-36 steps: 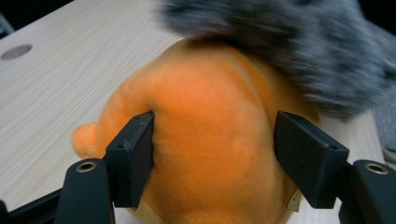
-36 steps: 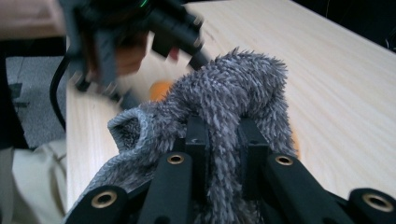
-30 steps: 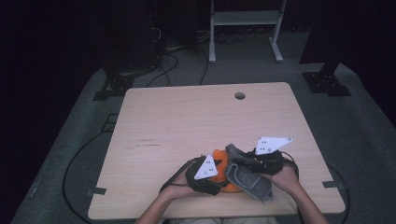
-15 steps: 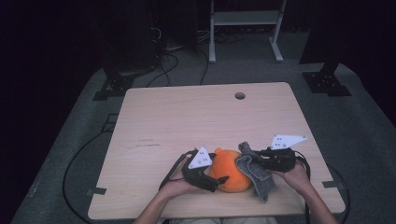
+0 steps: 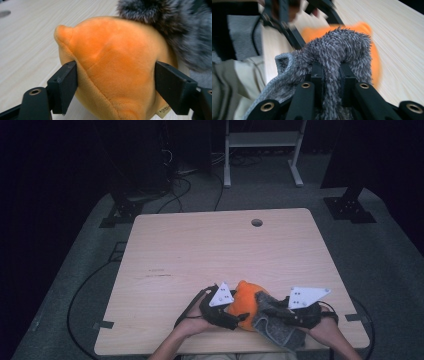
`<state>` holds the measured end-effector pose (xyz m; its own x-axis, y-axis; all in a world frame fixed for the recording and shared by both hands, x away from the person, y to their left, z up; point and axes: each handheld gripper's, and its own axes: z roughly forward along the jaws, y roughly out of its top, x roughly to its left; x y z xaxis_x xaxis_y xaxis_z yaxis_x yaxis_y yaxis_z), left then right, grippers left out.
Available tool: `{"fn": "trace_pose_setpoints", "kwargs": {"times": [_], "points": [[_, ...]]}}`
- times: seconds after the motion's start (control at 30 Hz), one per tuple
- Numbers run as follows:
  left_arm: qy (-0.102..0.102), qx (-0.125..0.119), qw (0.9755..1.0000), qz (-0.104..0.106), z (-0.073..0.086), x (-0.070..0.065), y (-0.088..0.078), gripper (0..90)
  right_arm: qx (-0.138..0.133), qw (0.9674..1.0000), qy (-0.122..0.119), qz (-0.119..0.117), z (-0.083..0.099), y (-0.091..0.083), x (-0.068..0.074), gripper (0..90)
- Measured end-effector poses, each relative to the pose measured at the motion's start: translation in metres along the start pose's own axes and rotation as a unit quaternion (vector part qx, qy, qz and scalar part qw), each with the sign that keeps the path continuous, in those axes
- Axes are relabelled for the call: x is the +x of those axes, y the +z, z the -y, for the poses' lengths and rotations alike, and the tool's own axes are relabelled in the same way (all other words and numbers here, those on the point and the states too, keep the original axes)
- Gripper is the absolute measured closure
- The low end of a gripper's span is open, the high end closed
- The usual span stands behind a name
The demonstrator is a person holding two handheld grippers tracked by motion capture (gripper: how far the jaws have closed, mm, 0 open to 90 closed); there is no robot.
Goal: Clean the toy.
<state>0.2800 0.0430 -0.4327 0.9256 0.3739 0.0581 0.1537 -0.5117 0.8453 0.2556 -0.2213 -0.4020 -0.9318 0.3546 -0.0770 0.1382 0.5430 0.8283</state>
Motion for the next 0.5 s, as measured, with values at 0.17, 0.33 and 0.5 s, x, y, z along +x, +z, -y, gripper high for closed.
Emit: {"fn": "trace_pose_setpoints", "kwargs": {"times": [0.17,0.33,0.5], "points": [[0.044,0.023,0.9988,-0.003,-0.002,-0.008,-0.003,24.1,0.003,0.9996,-0.026,-0.014,-0.028,0.019,0.0,77.3],[0.047,0.033,0.9983,-0.002,0.003,-0.005,-0.005,24.6,-0.007,0.9999,0.008,-0.009,-0.041,0.037,-0.029,77.3],[0.027,0.028,0.9992,-0.001,0.006,0.002,-0.004,24.5,-0.015,0.999,0.039,0.014,-0.023,0.028,-0.045,77.3]]}}
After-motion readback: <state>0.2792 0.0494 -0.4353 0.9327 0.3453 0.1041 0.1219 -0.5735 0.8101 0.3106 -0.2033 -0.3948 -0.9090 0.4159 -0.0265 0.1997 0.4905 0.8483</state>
